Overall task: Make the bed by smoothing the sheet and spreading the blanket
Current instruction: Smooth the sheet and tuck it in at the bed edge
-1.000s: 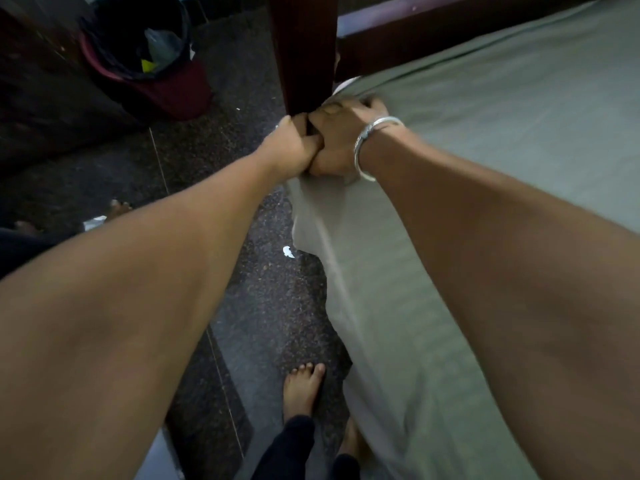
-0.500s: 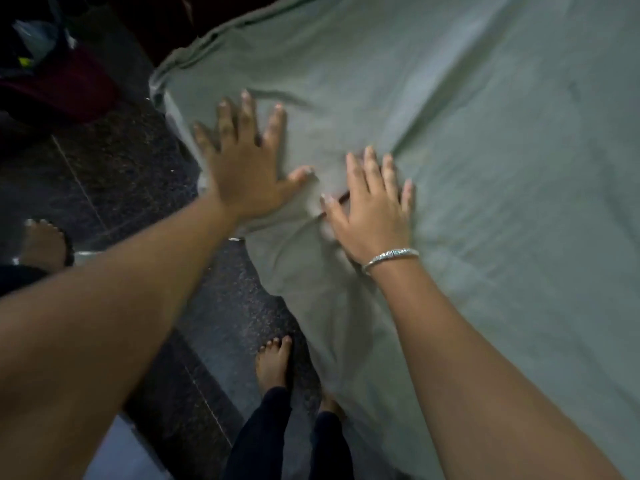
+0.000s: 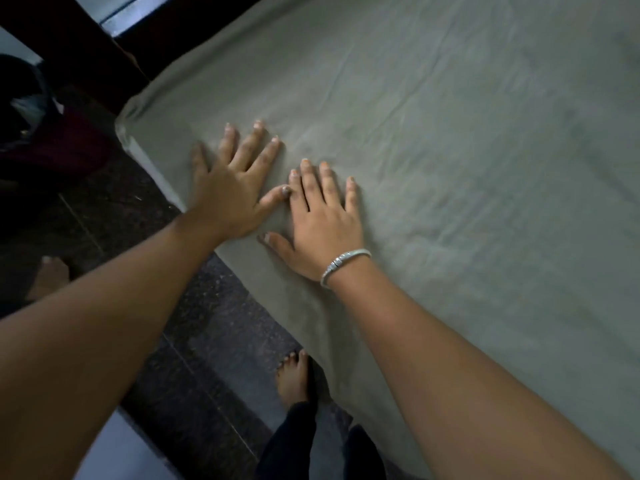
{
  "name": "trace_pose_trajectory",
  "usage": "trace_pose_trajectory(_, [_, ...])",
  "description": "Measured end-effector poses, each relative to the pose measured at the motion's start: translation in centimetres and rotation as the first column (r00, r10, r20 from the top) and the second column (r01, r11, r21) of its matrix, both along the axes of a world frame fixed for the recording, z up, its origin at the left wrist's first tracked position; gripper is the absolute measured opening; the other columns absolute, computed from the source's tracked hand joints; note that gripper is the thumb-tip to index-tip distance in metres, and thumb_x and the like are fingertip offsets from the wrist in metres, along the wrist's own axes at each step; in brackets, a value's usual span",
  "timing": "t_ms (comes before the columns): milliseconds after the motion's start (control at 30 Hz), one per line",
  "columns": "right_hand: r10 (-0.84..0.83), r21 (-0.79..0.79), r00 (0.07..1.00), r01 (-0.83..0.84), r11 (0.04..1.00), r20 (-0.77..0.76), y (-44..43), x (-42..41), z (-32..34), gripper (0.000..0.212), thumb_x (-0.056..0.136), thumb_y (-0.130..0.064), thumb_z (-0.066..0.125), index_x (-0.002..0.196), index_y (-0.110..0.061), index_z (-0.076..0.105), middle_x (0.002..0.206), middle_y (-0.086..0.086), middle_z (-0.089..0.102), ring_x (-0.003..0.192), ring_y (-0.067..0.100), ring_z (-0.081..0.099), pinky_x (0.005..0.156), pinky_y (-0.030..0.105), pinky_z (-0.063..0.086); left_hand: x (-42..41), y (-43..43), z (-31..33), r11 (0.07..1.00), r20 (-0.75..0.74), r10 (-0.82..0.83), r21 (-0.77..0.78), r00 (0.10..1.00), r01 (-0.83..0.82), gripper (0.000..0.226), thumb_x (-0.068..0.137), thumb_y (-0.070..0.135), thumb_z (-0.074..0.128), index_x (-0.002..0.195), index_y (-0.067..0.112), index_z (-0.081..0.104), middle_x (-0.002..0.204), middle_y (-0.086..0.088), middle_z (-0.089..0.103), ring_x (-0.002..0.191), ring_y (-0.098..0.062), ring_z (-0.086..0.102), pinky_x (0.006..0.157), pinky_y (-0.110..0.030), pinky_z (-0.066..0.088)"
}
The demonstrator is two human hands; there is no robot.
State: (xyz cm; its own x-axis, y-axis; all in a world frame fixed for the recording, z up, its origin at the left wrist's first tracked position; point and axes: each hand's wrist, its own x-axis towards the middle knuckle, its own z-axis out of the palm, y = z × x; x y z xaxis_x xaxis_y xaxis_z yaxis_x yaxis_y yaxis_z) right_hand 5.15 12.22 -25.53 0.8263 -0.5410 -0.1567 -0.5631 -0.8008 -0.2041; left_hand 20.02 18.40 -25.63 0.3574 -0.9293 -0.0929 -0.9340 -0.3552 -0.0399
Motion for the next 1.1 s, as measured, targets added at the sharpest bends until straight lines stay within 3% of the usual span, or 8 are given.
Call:
trace_pose_trajectory(300, [0.087,0.013,0.996,-0.087,0.996,-0.014,0.7,7.4,0.2,0.106,0.072,-0.075,0.043,0.150,-0.012,0.009,0.158,0.012,0.000,0.144,0.034,-0.002,0.111,0.061,-0.002,7.8,2.0,0.2,0.947,-0.044,0.316,0.076,0.948,-0.312,0.089,0.071,0.079,0.015,0.148,0.034,0.012,0.158,-0.004,0.007,0.141,-0.043,0.010,0.108,-0.066,0.009])
trace_pose_trajectory(400, [0.093,0.021,0.995,-0.093,0.995,0.042,0.6,8.1,0.4,0.106,0.072,-0.073,0.046,0.150,-0.009,0.011,0.159,0.008,0.006,0.145,0.029,0.001,0.111,0.058,-0.003,5.9,1.2,1.4,0.978,-0.024,0.191,-0.082,0.981,-0.192,0.075,0.084,0.057,0.025,0.146,0.015,0.027,0.154,-0.013,0.024,0.139,-0.041,0.023,0.108,-0.062,0.018])
trace_pose_trajectory(467, [-0.032,0.007,0.994,0.032,0.999,0.109,0.6,6.5,0.0,0.100,0.074,-0.065,0.051,0.148,-0.007,0.019,0.157,0.012,0.013,0.145,0.030,0.007,0.112,0.056,-0.003,3.6,0.6,1.8,0.984,-0.039,0.006,-0.176,0.999,-0.013,0.068,0.086,0.043,0.033,0.143,0.007,0.033,0.151,-0.016,0.030,0.139,-0.038,0.027,0.109,-0.059,0.019])
trace_pose_trajectory(600, [-0.285,0.006,0.953,0.286,0.958,0.102,1.0,1.3,-0.9,0.081,0.084,-0.055,0.042,0.146,-0.005,0.025,0.155,0.016,0.017,0.144,0.032,0.011,0.112,0.057,-0.001,0.3,-0.5,0.7,0.968,-0.073,-0.244,-0.074,0.967,0.239,0.068,0.088,0.048,0.037,0.143,0.008,0.036,0.151,-0.013,0.032,0.137,-0.036,0.032,0.108,-0.058,0.023])
trace_pose_trajectory(700, [-0.297,0.006,0.954,0.297,0.955,0.038,1.5,-1.5,-0.8,0.087,0.083,-0.066,0.029,0.148,-0.009,0.022,0.157,0.010,0.017,0.144,0.031,0.012,0.112,0.055,0.001,-0.4,-0.4,-0.2,0.977,-0.046,-0.210,0.019,0.977,0.211,0.073,0.086,0.058,0.034,0.144,0.013,0.035,0.151,-0.008,0.033,0.138,-0.033,0.032,0.107,-0.062,0.018])
trace_pose_trajectory(800, [-0.398,0.007,0.917,0.398,0.918,0.028,2.2,-5.2,-0.7,0.085,0.084,-0.064,0.026,0.148,-0.008,0.022,0.156,0.009,0.020,0.144,0.032,0.014,0.113,0.055,0.004,-2.9,-0.8,0.8,0.996,-0.068,-0.091,-0.013,0.993,0.091,0.074,0.086,0.060,0.033,0.142,0.011,0.034,0.152,-0.011,0.030,0.140,-0.038,0.023,0.107,-0.066,0.007])
trace_pose_trajectory(933, [-0.522,0.037,0.850,0.521,0.853,0.075,2.4,-9.3,-0.8,0.065,0.086,-0.035,0.031,0.143,-0.004,0.033,0.151,0.014,0.030,0.141,0.032,0.025,0.113,0.054,0.012,-11.1,-1.6,0.7,0.901,-0.173,-0.433,-0.046,0.885,0.432,0.064,0.091,0.049,0.028,0.143,0.011,0.035,0.153,-0.009,0.028,0.141,-0.032,0.027,0.108,-0.066,0.012])
trace_pose_trajectory(1100, [-0.454,-0.015,0.891,0.454,0.891,0.003,1.8,-14.5,-1.0,0.070,0.084,-0.047,0.035,0.144,-0.011,0.035,0.152,0.008,0.032,0.140,0.028,0.027,0.113,0.052,0.012,-14.4,-1.7,-0.5,0.937,-0.144,-0.341,0.031,0.929,0.349,0.076,0.086,0.065,0.025,0.145,0.018,0.031,0.154,-0.002,0.028,0.142,-0.024,0.026,0.110,-0.062,0.009])
